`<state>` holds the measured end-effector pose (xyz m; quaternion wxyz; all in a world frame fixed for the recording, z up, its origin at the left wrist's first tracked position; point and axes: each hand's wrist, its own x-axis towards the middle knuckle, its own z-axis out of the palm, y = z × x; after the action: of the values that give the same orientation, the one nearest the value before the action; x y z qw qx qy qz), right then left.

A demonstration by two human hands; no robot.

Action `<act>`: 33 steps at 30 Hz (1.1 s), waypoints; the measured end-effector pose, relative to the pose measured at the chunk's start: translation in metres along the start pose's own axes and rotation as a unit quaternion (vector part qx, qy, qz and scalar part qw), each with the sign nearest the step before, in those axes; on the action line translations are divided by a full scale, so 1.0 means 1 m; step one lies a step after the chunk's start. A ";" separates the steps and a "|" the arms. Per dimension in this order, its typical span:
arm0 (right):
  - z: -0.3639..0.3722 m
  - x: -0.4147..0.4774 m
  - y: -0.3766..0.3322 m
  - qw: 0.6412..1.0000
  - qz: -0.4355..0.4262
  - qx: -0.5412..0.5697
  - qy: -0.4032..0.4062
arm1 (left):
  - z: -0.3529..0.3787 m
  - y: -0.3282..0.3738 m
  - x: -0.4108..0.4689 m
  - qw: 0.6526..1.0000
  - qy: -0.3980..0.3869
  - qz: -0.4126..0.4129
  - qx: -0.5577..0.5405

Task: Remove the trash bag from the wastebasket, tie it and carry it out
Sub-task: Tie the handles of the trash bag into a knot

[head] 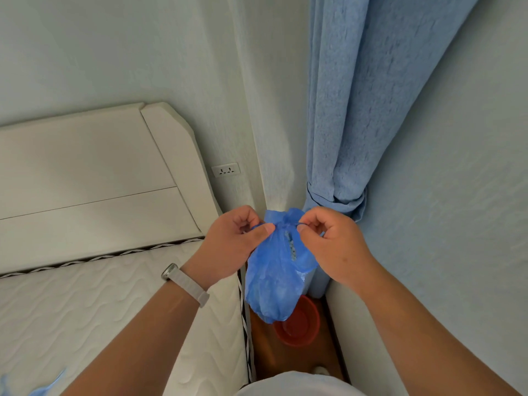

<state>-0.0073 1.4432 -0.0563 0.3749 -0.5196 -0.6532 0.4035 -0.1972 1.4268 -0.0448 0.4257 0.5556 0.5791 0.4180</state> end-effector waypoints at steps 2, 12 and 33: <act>-0.002 0.002 0.002 1.000 0.007 -0.010 0.011 | -0.006 -0.004 0.000 1.000 0.006 0.009 0.026; -0.017 0.014 0.024 0.988 0.064 -0.045 0.133 | -0.038 -0.029 -0.005 0.996 0.072 -0.001 0.052; -0.020 0.015 0.043 0.986 0.063 0.019 0.156 | -0.035 -0.035 0.005 0.982 0.090 -0.037 -0.162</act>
<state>0.0242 1.4662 -0.0874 0.4559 -0.6091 -0.5446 0.3528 -0.2413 1.4304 -0.0683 0.4714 0.4174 0.5602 0.5383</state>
